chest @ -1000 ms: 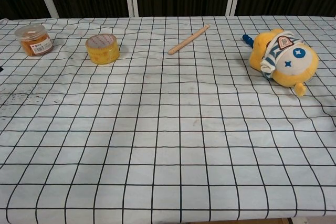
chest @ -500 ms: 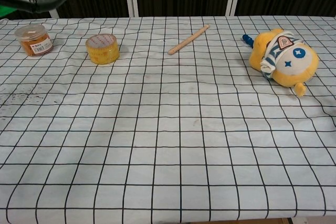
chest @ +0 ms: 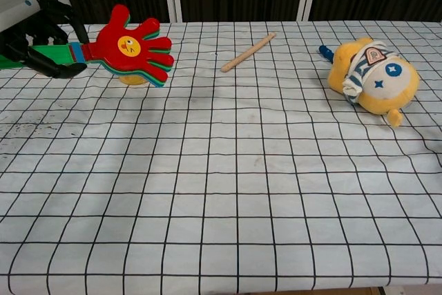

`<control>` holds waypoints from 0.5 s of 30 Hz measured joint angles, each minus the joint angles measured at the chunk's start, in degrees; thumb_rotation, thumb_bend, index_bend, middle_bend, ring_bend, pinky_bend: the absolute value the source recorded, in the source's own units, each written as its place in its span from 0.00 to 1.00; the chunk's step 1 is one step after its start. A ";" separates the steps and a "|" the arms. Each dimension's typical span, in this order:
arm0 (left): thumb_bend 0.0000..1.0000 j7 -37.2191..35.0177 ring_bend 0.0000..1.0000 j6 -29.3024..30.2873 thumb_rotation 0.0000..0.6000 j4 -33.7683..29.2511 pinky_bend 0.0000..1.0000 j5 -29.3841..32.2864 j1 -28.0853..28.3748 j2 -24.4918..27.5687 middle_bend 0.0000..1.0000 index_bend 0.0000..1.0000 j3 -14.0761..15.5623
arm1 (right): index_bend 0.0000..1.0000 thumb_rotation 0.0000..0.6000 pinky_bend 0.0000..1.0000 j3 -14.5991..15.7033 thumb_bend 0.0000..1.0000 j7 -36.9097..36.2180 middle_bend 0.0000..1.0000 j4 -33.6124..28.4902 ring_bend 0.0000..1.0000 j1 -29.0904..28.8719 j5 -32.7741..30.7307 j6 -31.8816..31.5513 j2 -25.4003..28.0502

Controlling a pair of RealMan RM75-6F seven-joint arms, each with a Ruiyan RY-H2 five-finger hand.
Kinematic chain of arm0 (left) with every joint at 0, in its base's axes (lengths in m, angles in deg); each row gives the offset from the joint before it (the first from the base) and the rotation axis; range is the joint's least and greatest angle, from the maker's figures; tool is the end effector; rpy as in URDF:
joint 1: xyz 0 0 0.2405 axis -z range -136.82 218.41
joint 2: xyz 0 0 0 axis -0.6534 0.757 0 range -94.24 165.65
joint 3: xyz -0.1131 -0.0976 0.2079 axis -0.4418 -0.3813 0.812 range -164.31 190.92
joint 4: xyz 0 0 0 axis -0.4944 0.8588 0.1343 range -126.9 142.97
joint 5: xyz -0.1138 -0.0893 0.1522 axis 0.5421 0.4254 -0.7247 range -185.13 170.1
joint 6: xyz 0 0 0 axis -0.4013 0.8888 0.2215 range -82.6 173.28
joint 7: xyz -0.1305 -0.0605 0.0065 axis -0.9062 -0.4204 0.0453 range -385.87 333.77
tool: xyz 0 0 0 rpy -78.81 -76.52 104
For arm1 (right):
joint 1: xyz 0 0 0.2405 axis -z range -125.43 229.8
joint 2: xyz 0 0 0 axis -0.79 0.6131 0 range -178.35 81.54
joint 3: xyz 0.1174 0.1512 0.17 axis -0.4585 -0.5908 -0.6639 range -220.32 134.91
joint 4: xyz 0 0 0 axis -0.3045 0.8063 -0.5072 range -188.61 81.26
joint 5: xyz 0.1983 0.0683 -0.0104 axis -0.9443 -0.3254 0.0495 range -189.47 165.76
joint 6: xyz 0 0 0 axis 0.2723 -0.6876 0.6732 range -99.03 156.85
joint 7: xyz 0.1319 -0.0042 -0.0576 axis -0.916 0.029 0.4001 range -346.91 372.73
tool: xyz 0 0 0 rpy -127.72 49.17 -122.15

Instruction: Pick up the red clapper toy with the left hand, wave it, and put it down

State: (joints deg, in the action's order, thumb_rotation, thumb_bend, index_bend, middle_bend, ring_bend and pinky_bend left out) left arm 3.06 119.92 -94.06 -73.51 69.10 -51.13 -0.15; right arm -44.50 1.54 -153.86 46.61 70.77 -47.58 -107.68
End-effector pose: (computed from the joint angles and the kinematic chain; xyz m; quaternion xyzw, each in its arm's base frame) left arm -0.1519 0.2892 0.0371 -0.6258 -0.4040 -0.4421 0.4998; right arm -0.3044 -0.1769 0.1533 0.5540 -0.5173 0.4011 0.5145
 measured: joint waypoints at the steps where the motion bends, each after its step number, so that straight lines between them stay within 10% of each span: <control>1: 0.56 -0.54 0.75 -0.54 1.00 0.36 0.95 -0.50 0.23 -0.03 0.81 0.62 0.14 | 0.00 1.00 0.06 0.00 0.29 0.01 0.00 -0.02 0.00 0.00 -0.05 0.02 0.00; 15: 0.48 -11.69 0.67 -9.16 1.00 11.09 0.84 -9.80 4.03 -0.33 0.72 0.55 4.49 | 0.00 1.00 0.06 -0.03 0.29 0.16 0.00 -0.15 0.00 -0.04 -0.33 0.25 0.05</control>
State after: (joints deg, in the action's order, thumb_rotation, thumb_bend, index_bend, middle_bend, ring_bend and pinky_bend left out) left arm -8.63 110.76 -82.97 -83.31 73.13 -51.46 4.34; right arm -44.53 1.70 -154.01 46.57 70.44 -47.33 -107.63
